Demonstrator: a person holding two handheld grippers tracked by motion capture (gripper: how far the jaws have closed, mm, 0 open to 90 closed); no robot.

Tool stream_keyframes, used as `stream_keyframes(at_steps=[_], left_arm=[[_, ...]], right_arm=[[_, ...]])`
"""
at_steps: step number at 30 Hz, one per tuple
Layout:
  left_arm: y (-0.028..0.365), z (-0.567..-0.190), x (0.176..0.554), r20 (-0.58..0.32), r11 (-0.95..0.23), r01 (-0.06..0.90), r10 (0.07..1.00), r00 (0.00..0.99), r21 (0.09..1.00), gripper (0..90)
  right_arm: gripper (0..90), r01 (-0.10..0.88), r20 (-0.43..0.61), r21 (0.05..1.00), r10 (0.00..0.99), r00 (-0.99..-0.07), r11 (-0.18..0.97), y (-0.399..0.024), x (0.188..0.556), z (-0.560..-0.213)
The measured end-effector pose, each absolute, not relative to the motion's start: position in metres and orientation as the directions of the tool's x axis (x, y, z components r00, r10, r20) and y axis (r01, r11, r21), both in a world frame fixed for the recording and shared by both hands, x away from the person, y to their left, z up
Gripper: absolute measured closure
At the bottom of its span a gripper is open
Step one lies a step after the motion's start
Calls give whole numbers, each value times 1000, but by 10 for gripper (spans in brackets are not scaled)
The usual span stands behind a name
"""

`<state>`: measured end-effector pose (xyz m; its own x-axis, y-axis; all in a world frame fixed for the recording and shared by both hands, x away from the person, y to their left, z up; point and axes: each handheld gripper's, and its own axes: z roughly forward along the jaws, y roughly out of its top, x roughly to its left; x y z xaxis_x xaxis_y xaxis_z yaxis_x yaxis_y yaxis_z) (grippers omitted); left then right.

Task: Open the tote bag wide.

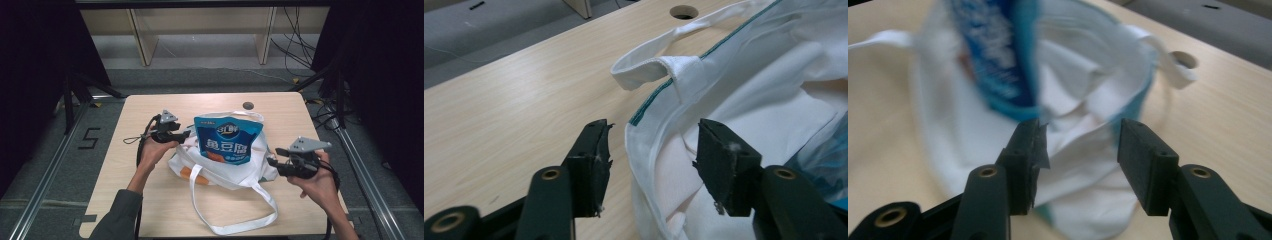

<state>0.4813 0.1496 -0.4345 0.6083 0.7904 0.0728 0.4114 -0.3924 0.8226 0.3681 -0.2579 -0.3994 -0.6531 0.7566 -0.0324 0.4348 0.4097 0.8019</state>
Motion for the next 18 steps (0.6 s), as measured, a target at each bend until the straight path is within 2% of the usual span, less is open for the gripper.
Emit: stream_keyframes(at_steps=[1, 4, 5, 7, 8, 10, 11, 13, 18], left_arm=[[152, -433, 479, 94, -402, 399, 792, 604, 824, 462], [151, -435, 475, 64, -359, 387, 797, 600, 850, 521], [151, -438, 473, 67, -367, 366, 778, 624, 855, 568], [149, -443, 471, 75, -408, 362, 744, 664, 838, 658], [148, -447, 469, 118, -458, 357, 733, 670, 814, 710], [146, -458, 469, 133, -489, 373, 727, 674, 788, 773], [147, -463, 471, 141, -505, 383, 725, 674, 773, 790], [149, -476, 473, 67, -462, 440, 744, 664, 770, 824], [147, -494, 476, 44, -440, 466, 761, 647, 768, 860]], right_arm=[[506, 453, -39, 803, 792, -610, 388, -256, 388, -407], [506, 493, -4, 792, 811, -586, 360, -251, 412, -419], [521, 463, -35, 803, 806, -591, 374, -251, 422, -425], [626, 486, -29, 783, 803, -595, 388, -252, 434, -432], [706, 501, -7, 781, 808, -590, 373, -253, 439, -438], [808, 511, -45, 752, 806, -590, 416, -258, 444, -449], [826, 502, -83, 745, 808, -583, 439, -261, 446, -454], [841, 549, -44, 727, 825, -563, 413, -267, 448, -463], [852, 574, -62, 689, 825, -562, 443, -269, 456, -483]])
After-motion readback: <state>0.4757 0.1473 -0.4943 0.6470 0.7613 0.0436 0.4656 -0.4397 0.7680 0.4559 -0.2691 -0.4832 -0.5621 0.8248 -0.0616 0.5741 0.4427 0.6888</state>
